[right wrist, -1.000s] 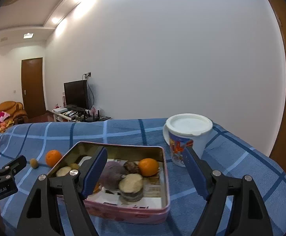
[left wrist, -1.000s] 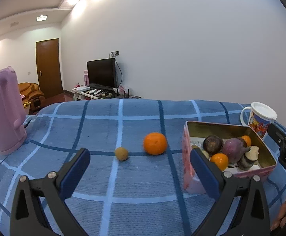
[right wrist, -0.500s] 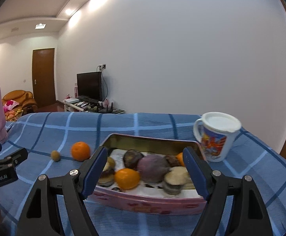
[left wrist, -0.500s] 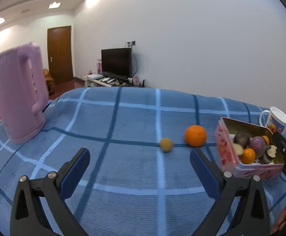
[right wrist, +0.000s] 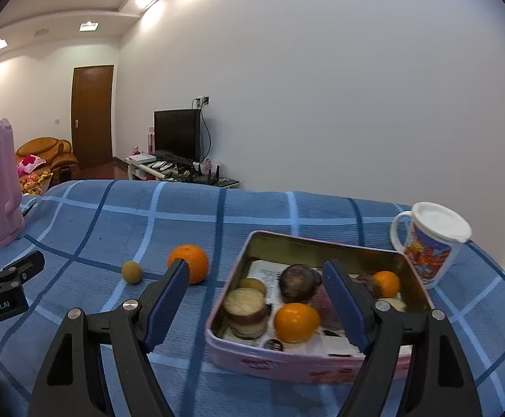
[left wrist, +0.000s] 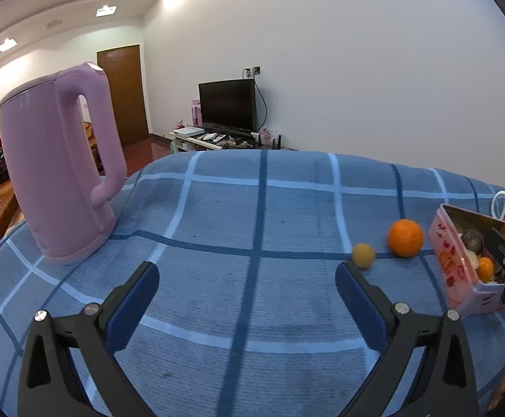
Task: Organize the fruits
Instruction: 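Withdraw both open tools from the tin toward the orange and small round fruit, then grasp the orange with the right tool while the left tool grasps the small round tan fruit, then carry the orange and small round tan fruit toward the pink tin, then lower the held orange and small round fruit into the pink tin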
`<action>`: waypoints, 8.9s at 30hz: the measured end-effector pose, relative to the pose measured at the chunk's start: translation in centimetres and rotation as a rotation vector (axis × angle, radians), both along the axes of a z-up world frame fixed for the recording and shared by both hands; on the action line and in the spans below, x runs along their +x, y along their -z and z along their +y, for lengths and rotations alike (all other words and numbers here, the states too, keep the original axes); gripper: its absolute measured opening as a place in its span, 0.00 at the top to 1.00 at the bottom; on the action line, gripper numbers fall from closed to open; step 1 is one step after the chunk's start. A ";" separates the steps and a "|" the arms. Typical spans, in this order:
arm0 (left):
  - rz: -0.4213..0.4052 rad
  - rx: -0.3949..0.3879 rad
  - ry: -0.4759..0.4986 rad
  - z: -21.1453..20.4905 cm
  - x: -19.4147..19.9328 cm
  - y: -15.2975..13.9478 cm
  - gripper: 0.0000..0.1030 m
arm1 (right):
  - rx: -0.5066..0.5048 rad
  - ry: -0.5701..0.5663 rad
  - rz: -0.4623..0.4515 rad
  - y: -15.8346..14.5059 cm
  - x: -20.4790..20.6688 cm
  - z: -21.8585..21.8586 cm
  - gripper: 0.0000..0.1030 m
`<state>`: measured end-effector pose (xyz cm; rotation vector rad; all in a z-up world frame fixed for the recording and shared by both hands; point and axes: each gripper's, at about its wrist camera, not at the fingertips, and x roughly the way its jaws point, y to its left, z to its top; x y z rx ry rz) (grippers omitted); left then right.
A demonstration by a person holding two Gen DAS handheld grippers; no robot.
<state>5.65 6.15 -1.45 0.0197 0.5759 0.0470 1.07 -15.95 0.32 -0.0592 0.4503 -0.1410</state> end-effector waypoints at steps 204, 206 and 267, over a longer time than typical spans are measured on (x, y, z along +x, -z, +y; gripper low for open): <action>-0.035 0.008 0.359 -18.1 -5.8 -0.9 0.72 | -0.043 0.095 -0.025 -0.6 -6.6 -8.2 0.52; -0.035 0.009 0.367 -18.5 -5.8 -0.9 0.72 | -0.041 0.104 -0.025 -0.6 -6.5 -8.7 0.52; 0.035 -0.095 0.377 -23.8 -0.2 -0.2 0.72 | -0.084 0.208 0.044 0.2 -0.4 -14.5 0.52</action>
